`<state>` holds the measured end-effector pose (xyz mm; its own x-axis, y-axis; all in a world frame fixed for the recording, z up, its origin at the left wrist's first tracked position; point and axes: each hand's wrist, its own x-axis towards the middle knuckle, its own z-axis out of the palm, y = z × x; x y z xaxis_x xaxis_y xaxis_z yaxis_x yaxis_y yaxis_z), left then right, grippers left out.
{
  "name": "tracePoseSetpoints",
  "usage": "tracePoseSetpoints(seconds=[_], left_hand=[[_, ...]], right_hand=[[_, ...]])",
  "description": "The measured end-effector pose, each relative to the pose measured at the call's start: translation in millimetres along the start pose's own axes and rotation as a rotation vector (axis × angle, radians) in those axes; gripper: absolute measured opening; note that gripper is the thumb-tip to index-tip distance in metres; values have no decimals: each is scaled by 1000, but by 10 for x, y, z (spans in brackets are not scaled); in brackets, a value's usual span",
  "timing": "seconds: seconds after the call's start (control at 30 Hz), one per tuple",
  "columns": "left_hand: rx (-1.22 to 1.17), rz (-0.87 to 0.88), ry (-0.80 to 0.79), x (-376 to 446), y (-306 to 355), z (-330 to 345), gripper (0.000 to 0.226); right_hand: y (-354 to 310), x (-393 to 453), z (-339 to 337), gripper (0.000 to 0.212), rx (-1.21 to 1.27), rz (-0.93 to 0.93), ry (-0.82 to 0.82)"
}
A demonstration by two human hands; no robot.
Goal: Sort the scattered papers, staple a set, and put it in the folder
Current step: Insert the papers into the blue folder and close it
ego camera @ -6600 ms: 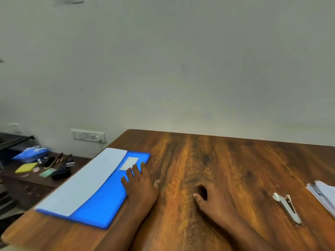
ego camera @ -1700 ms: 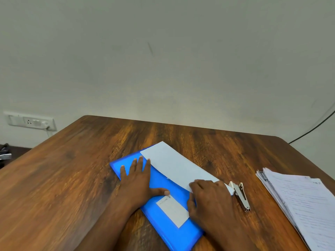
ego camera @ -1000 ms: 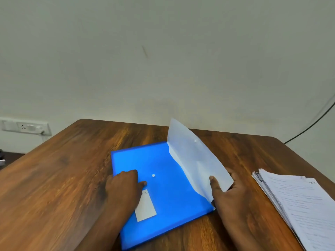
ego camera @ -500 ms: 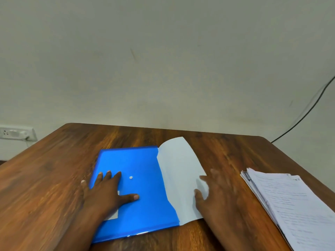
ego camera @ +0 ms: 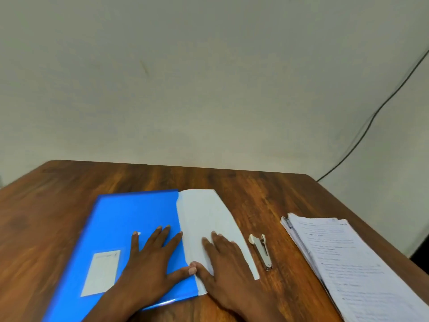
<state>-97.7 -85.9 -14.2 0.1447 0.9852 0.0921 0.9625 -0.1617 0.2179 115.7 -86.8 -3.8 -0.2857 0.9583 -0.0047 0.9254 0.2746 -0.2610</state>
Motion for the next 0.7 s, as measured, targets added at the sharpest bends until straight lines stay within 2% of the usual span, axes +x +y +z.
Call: tracePoseSetpoints(seconds=[0.1,0.2,0.27,0.4,0.57,0.7], left_hand=[[-31,10,-15,1,23,58,132],[-47,3,-17,3,2,39,134],[-51,8,1,0,17,15,134],[-100,34,93,0,64,-31,123],[-181,59,148,36,331,-50,86],[-170,60,173,104,646,-23,86]], right_hand=[[3,-17,-14,79,62,11,6],[-23,-32,-66,93,129,24,69],[-9,-39,-92,95,149,27,113],[46,-39,-150,68,125,35,150],[97,-95,-275,59,224,101,270],[258,-294,-476,50,277,171,355]])
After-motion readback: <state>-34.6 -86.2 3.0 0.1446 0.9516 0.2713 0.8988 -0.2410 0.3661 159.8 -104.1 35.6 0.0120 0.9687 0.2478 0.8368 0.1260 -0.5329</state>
